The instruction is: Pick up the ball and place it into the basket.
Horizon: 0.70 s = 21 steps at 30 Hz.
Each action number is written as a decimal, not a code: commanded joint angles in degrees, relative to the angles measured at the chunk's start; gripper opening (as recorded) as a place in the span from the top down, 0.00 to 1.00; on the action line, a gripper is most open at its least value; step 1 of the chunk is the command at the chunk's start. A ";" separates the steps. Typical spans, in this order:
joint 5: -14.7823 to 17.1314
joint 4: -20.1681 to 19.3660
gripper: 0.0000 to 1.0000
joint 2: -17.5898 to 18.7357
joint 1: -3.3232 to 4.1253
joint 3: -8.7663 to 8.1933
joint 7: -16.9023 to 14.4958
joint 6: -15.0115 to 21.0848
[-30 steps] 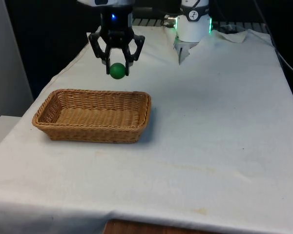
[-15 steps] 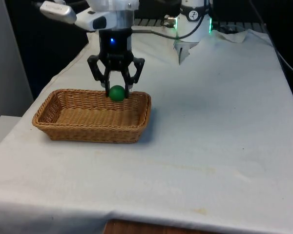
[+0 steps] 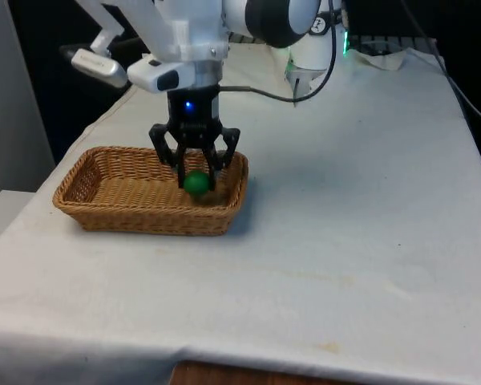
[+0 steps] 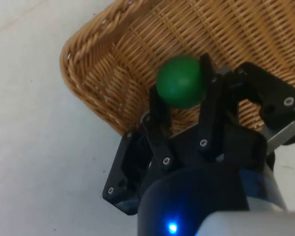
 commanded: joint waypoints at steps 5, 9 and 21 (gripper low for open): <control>0.69 1.03 0.99 2.06 -0.17 0.29 -0.17 0.34; 0.57 1.32 0.99 2.75 0.00 0.11 0.06 0.23; 0.40 1.83 0.64 3.04 0.00 0.06 0.29 -0.34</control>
